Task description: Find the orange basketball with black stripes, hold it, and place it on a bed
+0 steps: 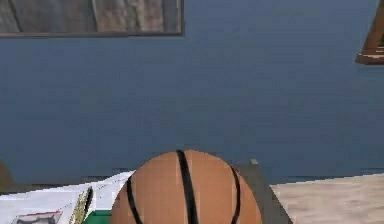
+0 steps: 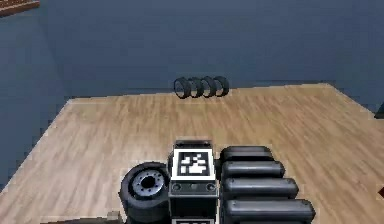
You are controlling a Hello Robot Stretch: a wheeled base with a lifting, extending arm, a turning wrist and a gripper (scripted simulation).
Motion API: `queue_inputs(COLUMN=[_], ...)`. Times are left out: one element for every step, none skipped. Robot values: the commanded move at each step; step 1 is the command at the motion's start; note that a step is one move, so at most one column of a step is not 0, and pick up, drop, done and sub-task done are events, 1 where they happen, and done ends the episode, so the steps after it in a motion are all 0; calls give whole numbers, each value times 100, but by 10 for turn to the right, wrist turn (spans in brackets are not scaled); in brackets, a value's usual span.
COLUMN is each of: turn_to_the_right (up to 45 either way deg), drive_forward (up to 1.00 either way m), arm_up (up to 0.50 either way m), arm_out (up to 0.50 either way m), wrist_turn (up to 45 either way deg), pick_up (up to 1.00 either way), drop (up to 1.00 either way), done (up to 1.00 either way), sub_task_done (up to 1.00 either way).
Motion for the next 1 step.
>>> queue_inputs(turn_to_the_right=[-450], drive_forward=[0], arm_up=[0], arm_out=[0], wrist_turn=[0], pick_up=[0], drop=[0], done=[0], sub_task_done=[0])
